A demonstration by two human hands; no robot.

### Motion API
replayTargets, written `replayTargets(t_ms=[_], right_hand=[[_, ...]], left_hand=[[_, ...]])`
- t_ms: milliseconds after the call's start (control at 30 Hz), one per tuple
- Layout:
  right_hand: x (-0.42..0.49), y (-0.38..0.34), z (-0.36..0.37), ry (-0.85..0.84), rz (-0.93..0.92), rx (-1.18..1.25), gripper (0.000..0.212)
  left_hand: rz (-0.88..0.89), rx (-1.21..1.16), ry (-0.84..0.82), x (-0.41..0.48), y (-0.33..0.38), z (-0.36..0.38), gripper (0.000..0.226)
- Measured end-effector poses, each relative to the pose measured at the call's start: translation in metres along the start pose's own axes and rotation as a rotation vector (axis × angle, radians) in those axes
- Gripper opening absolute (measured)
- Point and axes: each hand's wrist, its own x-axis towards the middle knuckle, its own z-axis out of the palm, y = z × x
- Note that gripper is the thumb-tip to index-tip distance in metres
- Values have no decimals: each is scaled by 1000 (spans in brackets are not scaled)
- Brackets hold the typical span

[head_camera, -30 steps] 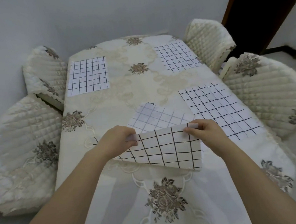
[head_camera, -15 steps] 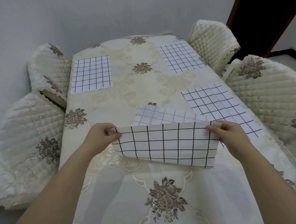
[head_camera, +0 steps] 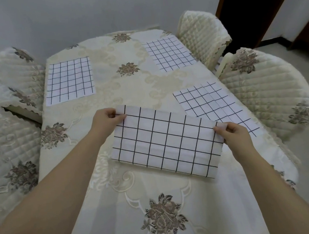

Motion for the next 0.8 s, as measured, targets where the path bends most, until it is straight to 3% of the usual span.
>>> replayTargets(t_ms=[133,233,333,800], right_hand=[[30,8,0,29,26,-44,19],[52,11,5,61,46,-82,14],[73,14,13,77,44,-156,23],[129,38,50,158,17,-524,15]], left_hand=[[-22,46,-23,29,-4,17,4],[-33,108,-17,51,-10,29,14],[-68,129,-13,72,-20,39,6],[-170,300,9,123,-72,62,7]])
